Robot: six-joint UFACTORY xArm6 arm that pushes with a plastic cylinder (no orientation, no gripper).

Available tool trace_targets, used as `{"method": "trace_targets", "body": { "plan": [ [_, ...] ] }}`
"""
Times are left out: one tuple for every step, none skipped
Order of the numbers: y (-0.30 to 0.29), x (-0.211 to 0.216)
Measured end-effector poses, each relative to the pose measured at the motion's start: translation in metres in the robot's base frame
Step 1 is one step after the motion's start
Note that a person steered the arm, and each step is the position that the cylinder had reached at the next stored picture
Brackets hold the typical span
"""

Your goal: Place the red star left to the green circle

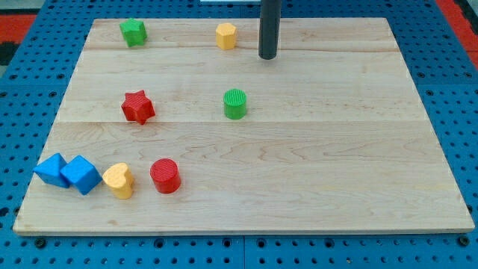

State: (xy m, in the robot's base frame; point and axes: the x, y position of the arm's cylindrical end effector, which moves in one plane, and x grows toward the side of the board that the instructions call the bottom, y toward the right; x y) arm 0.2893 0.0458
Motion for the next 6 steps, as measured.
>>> {"method": "trace_targets", "body": {
  "plan": [
    [-0.068, 0.007],
    [-0.129, 0.043],
    [-0.231, 0.053],
    [-0.253, 0.099],
    [-0.218, 0.147],
    [-0.15, 0.143]
  ]
}}
